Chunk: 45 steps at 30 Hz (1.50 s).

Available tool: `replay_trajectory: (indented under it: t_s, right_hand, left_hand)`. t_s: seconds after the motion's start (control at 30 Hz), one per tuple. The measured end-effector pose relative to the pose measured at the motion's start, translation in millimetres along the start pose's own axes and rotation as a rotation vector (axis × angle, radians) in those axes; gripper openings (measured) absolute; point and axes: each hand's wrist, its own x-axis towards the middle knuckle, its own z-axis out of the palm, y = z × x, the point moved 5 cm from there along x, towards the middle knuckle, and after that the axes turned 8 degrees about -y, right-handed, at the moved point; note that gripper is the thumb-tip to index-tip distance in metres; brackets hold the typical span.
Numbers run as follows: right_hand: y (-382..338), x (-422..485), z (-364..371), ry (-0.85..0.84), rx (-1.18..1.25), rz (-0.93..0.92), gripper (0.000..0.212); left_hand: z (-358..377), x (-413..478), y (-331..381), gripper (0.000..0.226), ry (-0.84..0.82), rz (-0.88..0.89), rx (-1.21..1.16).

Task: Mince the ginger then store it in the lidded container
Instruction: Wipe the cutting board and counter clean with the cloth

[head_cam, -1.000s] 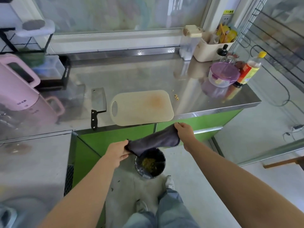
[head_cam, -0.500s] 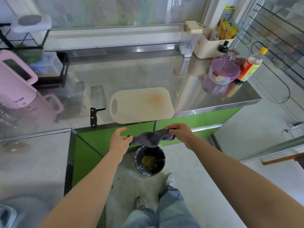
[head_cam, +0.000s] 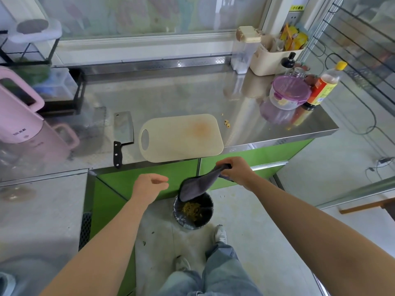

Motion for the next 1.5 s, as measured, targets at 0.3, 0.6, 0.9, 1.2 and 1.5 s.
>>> replay_trajectory:
  t_s: [0.3,0.6,0.9,1.2,1.5]
  right_hand:
    - [-47.3,4.5,21.1,-0.164,0.171,-0.11,0.033]
    - [-38.7,6.0,-2.1,-0.272,0.521,-0.084,0.04]
    - [-2.7,14.8,-25.4,0.054,-0.286,0.014,0.013]
    - [-14.8,19.5,5.0,0.155,0.082,0.156,0.03]
    - [-27.3,38.6,16.0,-0.173,0.517,0.103,0.03]
  left_hand:
    - [66.7,1.9,29.0,0.062,-0.303,0.08,0.124]
    - [51.8,13.5,37.0,0.036,0.091,0.129,0.629]
    - [26.4,21.7,26.7,0.02,-0.15,0.085,0.207]
    - [49.5,26.8,36.9,0.024,0.006,-0.17,-0.471]
    - [62.1,42.4,58.1,0.013,0.018,-0.301,-0.659]
